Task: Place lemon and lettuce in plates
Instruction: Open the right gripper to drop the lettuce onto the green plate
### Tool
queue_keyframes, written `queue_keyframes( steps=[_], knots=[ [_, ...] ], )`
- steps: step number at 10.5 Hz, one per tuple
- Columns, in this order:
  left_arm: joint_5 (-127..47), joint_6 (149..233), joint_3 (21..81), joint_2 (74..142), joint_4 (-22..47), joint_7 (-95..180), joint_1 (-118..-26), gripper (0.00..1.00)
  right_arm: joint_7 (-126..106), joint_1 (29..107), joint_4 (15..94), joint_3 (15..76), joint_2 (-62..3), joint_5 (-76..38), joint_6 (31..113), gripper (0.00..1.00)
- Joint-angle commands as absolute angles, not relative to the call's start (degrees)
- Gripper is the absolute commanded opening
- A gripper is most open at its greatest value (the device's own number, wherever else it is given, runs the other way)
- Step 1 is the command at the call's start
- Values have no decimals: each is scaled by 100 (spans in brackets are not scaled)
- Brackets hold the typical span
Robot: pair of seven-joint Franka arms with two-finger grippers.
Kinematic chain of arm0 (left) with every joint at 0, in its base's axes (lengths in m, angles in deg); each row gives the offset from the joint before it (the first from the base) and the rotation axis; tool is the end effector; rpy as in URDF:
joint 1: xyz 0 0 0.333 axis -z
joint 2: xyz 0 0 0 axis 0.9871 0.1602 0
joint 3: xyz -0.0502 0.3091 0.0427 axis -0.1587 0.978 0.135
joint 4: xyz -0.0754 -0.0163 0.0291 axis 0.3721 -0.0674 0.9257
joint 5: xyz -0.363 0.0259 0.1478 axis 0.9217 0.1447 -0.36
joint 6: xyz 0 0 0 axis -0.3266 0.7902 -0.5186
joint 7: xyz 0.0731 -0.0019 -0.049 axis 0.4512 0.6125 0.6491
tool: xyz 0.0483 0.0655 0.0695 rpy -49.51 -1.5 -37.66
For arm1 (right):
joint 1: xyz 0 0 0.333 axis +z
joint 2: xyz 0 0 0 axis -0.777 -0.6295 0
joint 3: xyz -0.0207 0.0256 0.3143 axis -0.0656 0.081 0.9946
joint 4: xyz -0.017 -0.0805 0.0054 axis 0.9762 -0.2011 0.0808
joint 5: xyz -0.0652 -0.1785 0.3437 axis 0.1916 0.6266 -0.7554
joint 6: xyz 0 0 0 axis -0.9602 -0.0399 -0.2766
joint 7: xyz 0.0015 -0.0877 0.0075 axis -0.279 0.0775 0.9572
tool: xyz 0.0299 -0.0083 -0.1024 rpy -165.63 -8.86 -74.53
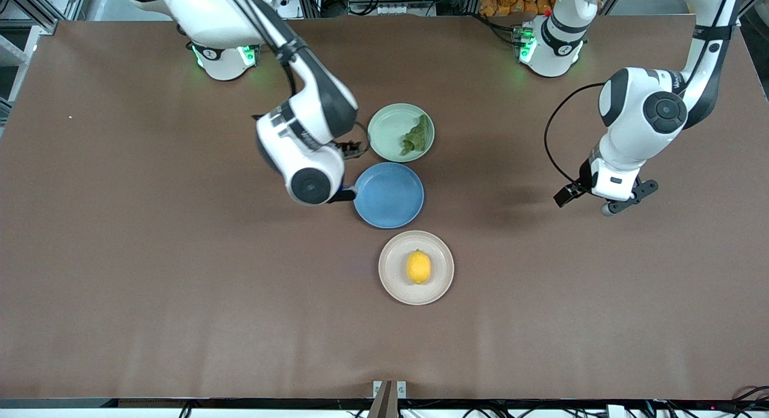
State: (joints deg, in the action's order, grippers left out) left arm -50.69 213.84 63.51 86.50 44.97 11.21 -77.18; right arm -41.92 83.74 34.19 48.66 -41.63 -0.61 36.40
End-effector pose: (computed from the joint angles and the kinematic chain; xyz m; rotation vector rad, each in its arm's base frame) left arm 0.5186 -0.0840 0.3206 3.0380 0.7412 0.0925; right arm 0.5366 0.3673 0.3255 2.9440 0.0322 -1.0263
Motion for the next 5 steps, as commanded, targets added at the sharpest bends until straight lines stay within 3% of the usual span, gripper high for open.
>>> queue_keyframes(
  steps=[1,5],
  knots=[
    [-5172,21430,6296,8453,4639,1181,-7735,100,-4183,7852,3301,4958,-4079,355,3449,100],
    [-5199,20746,6296,7883,4550,2656,-8016,100,-4009,7113,3186,4914,-4131,889,3467,100]
  ],
)
